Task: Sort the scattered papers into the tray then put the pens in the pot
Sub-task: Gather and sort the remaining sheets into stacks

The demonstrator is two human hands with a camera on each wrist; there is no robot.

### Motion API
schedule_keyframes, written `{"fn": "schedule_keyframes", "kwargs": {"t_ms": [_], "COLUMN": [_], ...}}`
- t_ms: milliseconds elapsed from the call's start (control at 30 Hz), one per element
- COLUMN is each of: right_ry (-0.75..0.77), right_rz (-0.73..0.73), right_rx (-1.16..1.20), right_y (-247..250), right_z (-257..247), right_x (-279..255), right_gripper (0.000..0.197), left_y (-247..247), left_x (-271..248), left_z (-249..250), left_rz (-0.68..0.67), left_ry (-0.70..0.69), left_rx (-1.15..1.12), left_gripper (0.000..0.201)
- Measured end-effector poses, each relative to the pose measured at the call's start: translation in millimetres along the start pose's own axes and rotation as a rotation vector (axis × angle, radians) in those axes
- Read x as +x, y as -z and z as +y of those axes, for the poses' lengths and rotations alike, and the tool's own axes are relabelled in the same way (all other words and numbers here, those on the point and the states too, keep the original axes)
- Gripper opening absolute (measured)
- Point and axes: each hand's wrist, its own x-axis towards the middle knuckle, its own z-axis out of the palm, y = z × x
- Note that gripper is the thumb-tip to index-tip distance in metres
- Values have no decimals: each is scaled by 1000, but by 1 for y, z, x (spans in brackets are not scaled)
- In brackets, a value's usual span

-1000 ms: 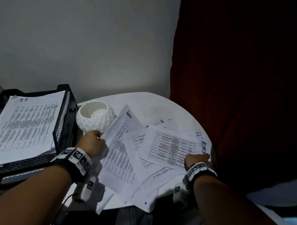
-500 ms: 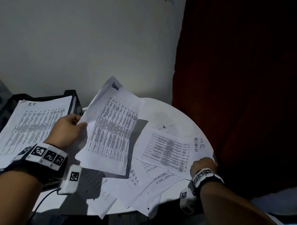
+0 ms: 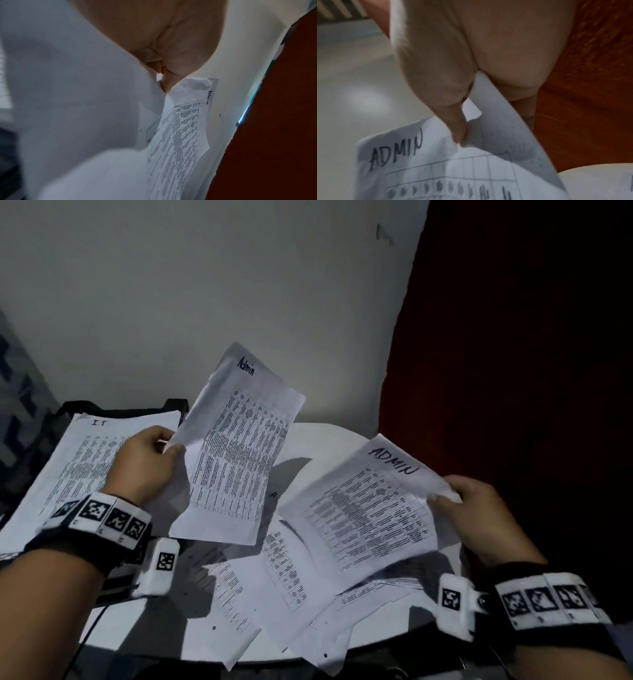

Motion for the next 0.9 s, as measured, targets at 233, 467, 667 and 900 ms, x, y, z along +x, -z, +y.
{"fn": "schedule_keyframes", "kwargs": {"t_ms": [233, 467, 667, 900], "right_ry": [-107, -184, -155, -298], "right_rz": [-157, -230, -212, -178], "right_rx": [318, 399, 221, 370], "right_y": [-26, -71, -89, -110], "right_z": [-16, 4, 17, 32], "right_x": [9, 34, 37, 36], "right_gripper": [18, 15, 10, 14], "left_y": [-4, -38, -66, -76], "left_x": [-21, -46, -68, -75], "left_z": [12, 9, 15, 15], "left_rz": [-218, -688, -819, -752], "left_ry": [-53, 62, 310, -155], "left_rx": [-102, -305, -707, -41], "left_gripper": [9, 11, 60, 40]}}
